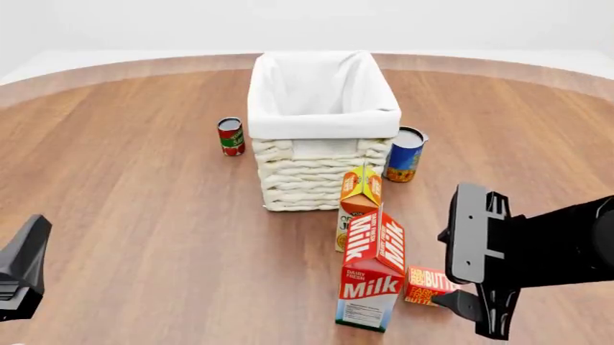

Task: Pick up the butter and put it in the basket.

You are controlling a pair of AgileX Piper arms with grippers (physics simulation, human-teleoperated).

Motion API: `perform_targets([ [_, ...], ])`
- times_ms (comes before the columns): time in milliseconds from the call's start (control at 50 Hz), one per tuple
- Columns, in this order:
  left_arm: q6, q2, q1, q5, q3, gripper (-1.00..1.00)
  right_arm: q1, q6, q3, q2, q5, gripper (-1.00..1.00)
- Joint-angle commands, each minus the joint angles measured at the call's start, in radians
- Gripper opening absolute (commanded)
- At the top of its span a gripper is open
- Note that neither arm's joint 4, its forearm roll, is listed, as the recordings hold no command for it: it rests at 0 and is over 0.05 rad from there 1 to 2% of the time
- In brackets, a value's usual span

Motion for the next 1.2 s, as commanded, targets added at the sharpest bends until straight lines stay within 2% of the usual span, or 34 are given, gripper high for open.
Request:
perform_targets([
  [20,0.0,0.0,0.0,0.0,0.0,1.0,-0.022,-0.019,0.028,0.047,-0.048,1.0],
  [340,0.0,0.0,0.0,0.0,0.0,1.0,-0.036,-0.016,0.051,0.096,-0.11,1.0],
  [680,0.0,0.0,0.0,0.0,0.0,1.0,-0.091,-0.047,0.078,0.129,-0.154,1.0],
  [1200,0.0,0.0,0.0,0.0,0.0,1.0,-0.103,-0.032,0.117,0.149,-0.21,1.0],
])
